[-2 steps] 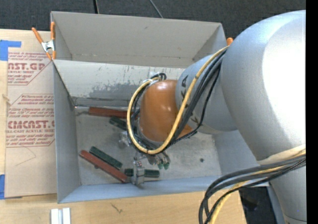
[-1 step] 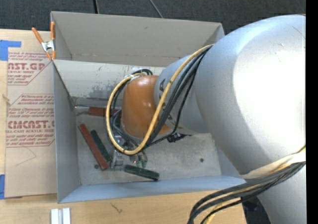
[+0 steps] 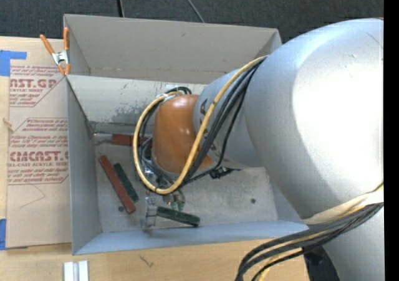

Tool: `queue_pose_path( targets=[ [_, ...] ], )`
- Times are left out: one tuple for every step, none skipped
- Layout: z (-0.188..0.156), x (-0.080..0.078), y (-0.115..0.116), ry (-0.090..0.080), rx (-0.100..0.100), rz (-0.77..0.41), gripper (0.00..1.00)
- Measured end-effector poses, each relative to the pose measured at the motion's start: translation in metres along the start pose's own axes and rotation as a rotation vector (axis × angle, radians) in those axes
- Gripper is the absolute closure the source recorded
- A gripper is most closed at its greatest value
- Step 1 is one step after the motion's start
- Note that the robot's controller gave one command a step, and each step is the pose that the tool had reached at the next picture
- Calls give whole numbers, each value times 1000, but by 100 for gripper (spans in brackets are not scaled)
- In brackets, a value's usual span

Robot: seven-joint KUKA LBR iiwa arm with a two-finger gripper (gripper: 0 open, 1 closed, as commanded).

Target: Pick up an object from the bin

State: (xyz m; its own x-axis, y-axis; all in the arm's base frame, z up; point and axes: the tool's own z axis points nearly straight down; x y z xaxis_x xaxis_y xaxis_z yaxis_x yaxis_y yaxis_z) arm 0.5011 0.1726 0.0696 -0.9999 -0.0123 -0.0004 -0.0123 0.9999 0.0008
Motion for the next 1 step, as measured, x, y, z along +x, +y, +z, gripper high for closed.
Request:
queue_pose_path(
  targets=[
    [0,0,0,0,0,0,0]
  ],
)
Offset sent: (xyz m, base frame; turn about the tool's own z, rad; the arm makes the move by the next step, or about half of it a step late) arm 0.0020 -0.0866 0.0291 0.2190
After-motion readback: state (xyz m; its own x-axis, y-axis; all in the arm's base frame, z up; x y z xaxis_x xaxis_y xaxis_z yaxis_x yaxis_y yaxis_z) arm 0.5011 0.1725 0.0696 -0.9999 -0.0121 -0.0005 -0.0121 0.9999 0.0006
